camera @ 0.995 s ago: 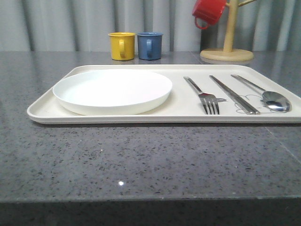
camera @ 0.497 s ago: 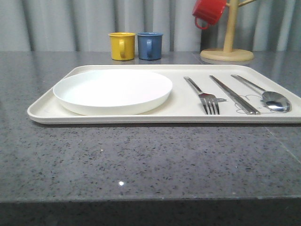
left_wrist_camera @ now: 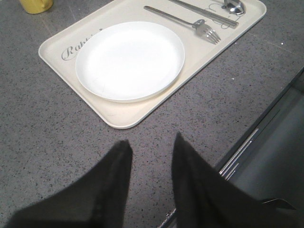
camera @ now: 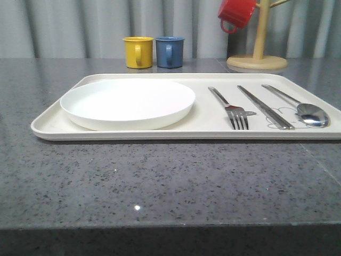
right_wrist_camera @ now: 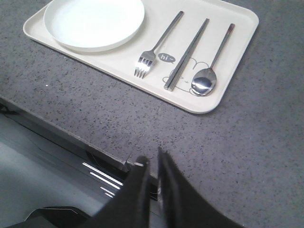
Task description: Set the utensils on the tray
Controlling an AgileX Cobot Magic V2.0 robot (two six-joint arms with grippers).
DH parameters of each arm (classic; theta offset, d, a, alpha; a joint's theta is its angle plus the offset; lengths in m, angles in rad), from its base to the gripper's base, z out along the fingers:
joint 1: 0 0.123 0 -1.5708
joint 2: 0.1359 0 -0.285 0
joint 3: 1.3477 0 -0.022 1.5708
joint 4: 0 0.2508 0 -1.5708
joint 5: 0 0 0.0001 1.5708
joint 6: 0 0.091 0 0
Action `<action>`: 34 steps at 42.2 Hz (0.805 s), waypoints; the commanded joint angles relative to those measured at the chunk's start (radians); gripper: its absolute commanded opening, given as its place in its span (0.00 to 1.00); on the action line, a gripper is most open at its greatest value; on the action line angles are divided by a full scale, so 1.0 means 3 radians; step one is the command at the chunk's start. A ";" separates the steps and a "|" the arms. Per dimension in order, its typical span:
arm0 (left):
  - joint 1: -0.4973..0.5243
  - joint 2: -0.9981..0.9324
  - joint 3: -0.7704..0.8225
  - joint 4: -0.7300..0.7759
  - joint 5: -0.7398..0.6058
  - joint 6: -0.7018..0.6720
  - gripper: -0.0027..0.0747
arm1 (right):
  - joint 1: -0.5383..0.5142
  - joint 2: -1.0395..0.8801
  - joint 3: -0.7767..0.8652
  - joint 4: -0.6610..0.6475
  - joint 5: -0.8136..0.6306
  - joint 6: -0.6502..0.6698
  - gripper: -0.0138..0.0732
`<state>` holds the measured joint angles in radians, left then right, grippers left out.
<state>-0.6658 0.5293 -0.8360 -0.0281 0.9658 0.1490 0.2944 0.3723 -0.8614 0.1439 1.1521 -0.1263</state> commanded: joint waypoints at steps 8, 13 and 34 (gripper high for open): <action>-0.0026 0.0017 -0.0091 0.0000 -0.0184 -0.0162 0.01 | 0.0006 0.0034 -0.0074 -0.0052 -0.0318 0.0044 0.04; -0.0026 0.0017 -0.0091 0.0063 -0.0178 -0.0251 0.01 | 0.0006 0.0034 -0.0063 -0.0069 -0.0402 0.0044 0.04; -0.0026 0.0017 -0.0091 0.0063 -0.0178 -0.0251 0.01 | 0.0006 0.0034 0.0004 -0.0066 -0.0405 0.0044 0.04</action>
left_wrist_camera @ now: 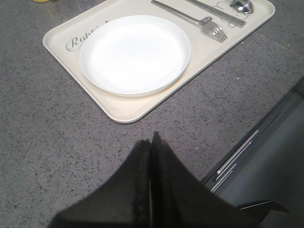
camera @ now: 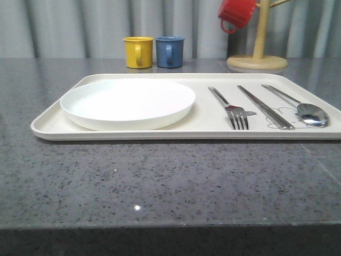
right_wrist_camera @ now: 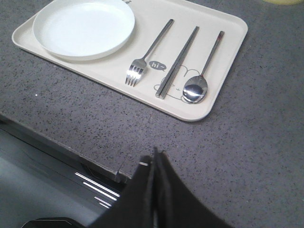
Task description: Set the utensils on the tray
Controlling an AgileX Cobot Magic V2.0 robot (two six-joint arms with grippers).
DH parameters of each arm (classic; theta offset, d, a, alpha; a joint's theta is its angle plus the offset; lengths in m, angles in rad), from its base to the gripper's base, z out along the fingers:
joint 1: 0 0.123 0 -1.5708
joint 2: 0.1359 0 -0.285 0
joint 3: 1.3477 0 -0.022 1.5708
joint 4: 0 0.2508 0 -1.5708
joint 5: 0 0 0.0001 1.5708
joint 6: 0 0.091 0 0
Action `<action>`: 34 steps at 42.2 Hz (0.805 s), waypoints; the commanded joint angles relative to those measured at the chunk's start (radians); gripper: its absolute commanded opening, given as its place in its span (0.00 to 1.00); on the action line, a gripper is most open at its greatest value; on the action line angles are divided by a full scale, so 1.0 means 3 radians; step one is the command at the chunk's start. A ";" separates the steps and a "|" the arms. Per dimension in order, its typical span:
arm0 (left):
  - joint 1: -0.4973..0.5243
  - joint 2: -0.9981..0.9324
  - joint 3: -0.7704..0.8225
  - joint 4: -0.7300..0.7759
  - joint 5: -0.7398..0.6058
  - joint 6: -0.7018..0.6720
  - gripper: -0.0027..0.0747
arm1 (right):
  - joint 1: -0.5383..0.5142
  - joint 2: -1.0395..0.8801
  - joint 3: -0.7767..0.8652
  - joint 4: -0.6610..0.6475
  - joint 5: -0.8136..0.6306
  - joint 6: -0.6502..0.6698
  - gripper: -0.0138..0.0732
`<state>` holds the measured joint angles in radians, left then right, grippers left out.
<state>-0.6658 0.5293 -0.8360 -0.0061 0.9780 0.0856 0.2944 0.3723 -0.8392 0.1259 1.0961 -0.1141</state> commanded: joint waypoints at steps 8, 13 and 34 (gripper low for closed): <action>0.0012 0.0001 -0.0078 -0.0010 -0.0226 -0.0039 0.01 | 0.0006 0.0034 -0.0070 -0.0006 -0.0218 0.0003 0.04; 0.0250 -0.0117 0.0023 0.0055 -0.0267 -0.0039 0.01 | 0.0006 0.0034 -0.0070 -0.0006 -0.0215 0.0003 0.04; 0.1676 -0.1556 0.2320 0.0040 -0.2898 -0.0039 0.01 | 0.0006 0.0034 -0.0070 -0.0006 -0.0205 0.0003 0.04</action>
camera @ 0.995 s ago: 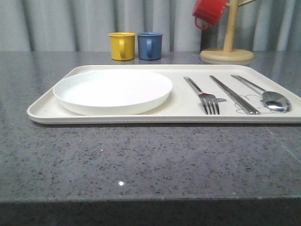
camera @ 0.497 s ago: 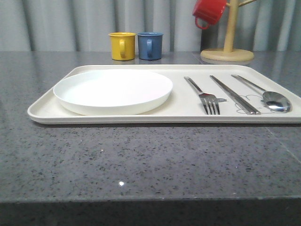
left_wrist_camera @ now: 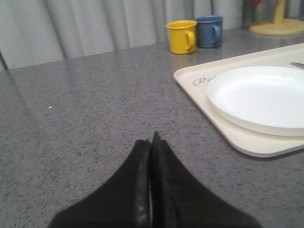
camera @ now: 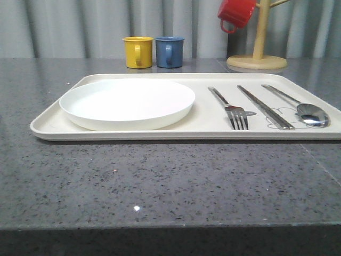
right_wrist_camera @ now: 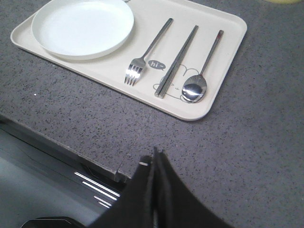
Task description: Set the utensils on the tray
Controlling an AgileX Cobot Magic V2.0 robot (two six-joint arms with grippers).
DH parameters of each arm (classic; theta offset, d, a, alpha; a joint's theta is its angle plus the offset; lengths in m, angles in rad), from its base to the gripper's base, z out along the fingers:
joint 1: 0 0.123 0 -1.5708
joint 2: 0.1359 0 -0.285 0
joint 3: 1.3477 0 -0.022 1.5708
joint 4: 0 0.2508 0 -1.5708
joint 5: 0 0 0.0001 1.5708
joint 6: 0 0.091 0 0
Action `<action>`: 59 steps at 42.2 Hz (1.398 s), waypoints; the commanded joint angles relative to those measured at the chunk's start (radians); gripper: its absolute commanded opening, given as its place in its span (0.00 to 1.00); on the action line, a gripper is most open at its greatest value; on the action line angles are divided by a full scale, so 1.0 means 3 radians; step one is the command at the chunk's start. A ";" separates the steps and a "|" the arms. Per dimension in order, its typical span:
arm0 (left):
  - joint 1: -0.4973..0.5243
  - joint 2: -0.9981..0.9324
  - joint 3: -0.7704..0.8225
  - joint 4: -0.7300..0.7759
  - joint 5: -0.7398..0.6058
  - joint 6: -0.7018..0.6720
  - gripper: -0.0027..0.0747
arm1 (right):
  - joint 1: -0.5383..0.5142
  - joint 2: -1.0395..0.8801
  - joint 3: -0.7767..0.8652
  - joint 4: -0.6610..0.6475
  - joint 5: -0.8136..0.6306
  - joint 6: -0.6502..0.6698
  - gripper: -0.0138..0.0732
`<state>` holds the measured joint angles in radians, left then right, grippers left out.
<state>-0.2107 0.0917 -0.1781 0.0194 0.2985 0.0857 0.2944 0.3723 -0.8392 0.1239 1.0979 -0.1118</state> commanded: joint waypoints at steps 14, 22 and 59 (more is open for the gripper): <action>0.0610 -0.0395 0.0653 -0.0129 -0.1297 -0.0040 0.01 | 0.0006 0.0034 -0.0070 0.0001 -0.0211 -0.0005 0.04; 0.0746 -0.0393 0.0645 -0.0129 -0.1277 -0.0040 0.01 | 0.0006 0.0034 -0.0070 0.0001 -0.0197 -0.0005 0.04; 0.0761 -0.0393 0.0645 -0.0129 -0.1277 -0.0040 0.01 | 0.0006 0.0034 -0.0070 0.0001 -0.0189 -0.0005 0.04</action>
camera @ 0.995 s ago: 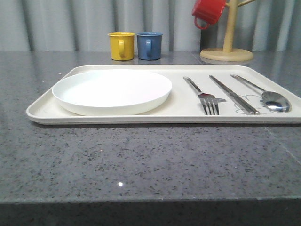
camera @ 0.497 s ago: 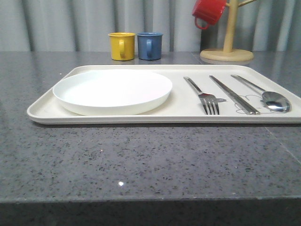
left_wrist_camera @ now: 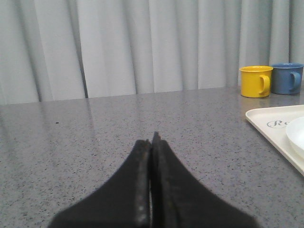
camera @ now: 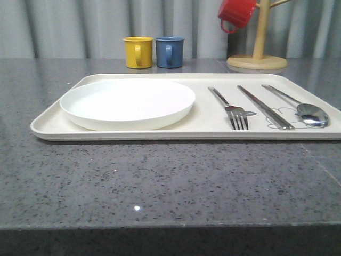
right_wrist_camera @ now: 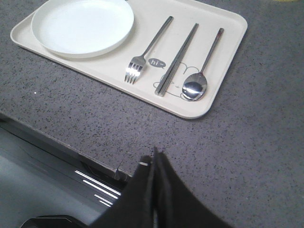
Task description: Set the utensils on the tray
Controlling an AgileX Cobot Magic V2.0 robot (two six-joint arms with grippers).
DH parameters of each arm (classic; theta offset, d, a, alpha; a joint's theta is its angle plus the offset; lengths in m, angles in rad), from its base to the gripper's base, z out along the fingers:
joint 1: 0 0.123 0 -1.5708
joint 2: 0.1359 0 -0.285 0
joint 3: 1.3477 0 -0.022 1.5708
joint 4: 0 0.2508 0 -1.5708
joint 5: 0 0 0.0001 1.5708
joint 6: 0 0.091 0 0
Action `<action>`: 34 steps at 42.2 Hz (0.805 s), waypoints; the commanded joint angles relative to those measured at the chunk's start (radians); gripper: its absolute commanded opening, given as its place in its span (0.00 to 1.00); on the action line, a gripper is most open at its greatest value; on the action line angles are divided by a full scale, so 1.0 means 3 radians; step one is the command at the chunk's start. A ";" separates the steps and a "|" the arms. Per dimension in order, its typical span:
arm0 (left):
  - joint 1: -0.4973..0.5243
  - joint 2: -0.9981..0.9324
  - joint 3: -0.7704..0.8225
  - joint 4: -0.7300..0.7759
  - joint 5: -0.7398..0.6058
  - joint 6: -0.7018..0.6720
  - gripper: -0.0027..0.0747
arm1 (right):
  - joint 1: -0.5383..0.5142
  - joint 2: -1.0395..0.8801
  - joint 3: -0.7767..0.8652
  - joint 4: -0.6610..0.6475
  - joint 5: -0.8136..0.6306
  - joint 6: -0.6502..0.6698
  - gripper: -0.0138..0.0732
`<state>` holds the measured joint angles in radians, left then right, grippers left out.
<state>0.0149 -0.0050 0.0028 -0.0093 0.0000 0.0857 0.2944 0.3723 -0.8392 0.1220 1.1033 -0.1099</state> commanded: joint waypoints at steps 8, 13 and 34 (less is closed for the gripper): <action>0.0009 -0.0071 0.0042 -0.0034 -0.0282 -0.0040 0.01 | -0.0081 -0.0123 0.0066 0.0007 -0.0326 -0.0011 0.04; 0.0009 -0.0071 0.0042 -0.0034 -0.0282 -0.0040 0.01 | -0.0377 -0.0378 0.0495 0.0007 -0.0952 -0.0011 0.04; 0.0009 -0.0071 0.0042 -0.0034 -0.0282 -0.0040 0.01 | -0.0817 -0.1259 0.2550 0.0007 -0.3423 -0.0011 0.04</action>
<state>0.0149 -0.0050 0.0028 -0.0093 0.0000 0.0857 0.0557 0.0006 -0.0996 0.1220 0.2451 -0.1099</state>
